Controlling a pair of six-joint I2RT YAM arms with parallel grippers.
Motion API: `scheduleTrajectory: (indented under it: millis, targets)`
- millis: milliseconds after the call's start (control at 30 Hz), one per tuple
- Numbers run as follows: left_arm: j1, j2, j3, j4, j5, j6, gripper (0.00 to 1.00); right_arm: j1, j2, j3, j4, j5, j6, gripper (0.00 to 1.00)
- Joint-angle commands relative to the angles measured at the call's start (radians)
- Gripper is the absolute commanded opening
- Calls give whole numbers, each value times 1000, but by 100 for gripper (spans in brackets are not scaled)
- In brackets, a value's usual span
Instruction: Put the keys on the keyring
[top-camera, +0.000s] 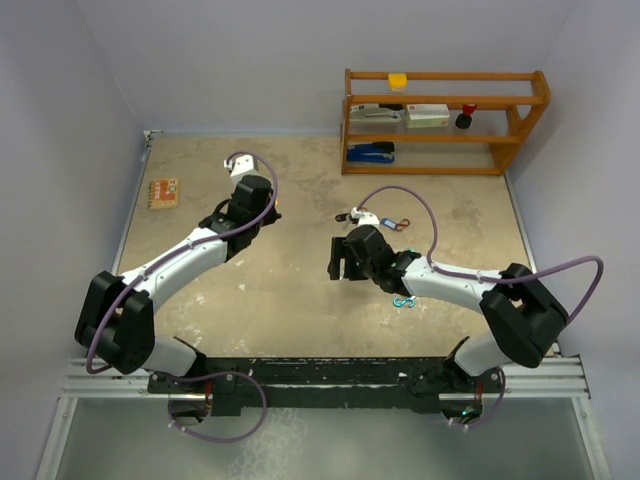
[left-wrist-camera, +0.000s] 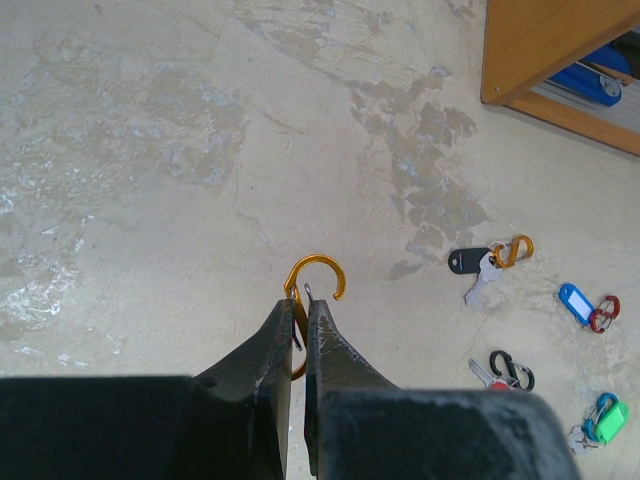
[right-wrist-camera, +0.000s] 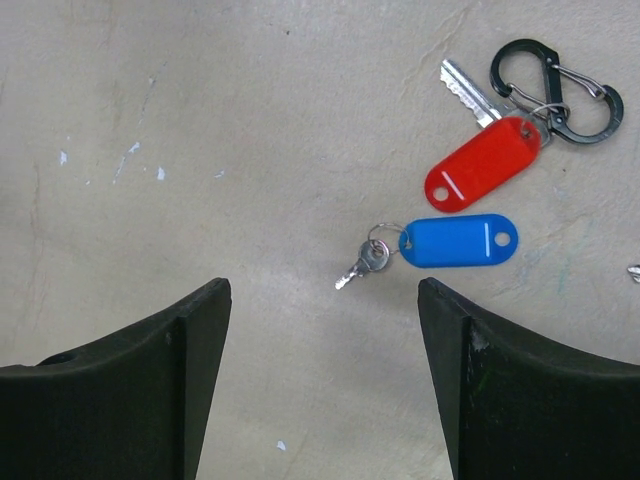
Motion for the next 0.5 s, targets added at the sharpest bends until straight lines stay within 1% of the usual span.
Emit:
scheduleTrajectory:
  millis: [0,300,467]
  targets:
    - [5,-37,0,27,4,2,0,-1,21,-3,74,-31,20,78]
    - [5,-27,-2,32,4,4,0,-10,54,-5,92,-25,22,78]
    - [5,-24,-3,31,4,4,0,-22,61,-7,67,-8,45,78]
